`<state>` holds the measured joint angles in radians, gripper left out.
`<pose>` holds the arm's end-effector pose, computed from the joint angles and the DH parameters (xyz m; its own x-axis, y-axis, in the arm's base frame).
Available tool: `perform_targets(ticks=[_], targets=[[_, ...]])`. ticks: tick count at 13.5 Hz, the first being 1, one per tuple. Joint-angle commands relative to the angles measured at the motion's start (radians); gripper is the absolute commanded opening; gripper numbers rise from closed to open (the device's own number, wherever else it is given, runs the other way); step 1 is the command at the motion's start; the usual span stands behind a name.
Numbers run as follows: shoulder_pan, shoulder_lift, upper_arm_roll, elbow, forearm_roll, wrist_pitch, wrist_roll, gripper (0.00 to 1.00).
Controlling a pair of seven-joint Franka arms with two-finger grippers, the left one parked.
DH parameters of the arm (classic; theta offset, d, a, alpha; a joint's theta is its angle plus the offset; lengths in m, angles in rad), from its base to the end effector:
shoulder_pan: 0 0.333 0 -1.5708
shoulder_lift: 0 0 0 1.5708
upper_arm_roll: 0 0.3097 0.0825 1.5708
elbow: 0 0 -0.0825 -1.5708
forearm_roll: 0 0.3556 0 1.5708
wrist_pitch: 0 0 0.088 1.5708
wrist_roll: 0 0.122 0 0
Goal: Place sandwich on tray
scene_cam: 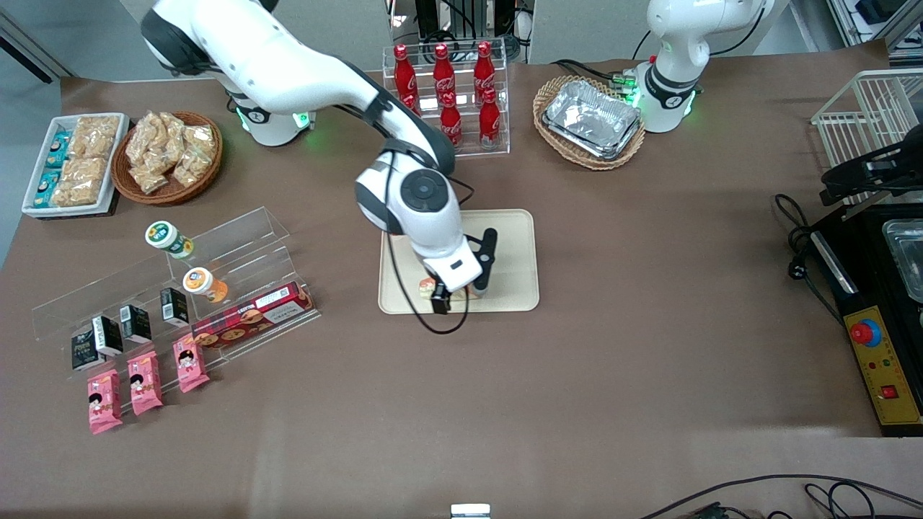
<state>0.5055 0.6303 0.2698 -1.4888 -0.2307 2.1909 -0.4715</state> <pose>0.5243 0.4535 0.3159 0.2499 0.9660 0.0663 0.9636 -0.2549 0.0807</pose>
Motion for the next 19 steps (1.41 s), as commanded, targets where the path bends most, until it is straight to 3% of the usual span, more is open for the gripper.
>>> perform_targets(ticks=[1,4,7,10,12,17,19], targets=[[-0.094,-0.144,0.006,-0.015,0.112,-0.146,0.008,1.0],[-0.215,-0.269,0.006,-0.015,0.2,-0.29,0.071,1.0],[-0.312,-0.389,0.006,-0.013,0.205,-0.446,0.211,1.0],[-0.441,-0.483,0.005,-0.015,0.251,-0.535,0.22,1.0],[-0.495,-0.541,-0.003,-0.015,0.237,-0.566,0.221,1.0],[-0.49,-0.583,-0.245,-0.013,0.249,-0.589,0.276,1.0],[-0.495,-0.595,-0.288,-0.013,0.266,-0.589,0.344,1.0]])
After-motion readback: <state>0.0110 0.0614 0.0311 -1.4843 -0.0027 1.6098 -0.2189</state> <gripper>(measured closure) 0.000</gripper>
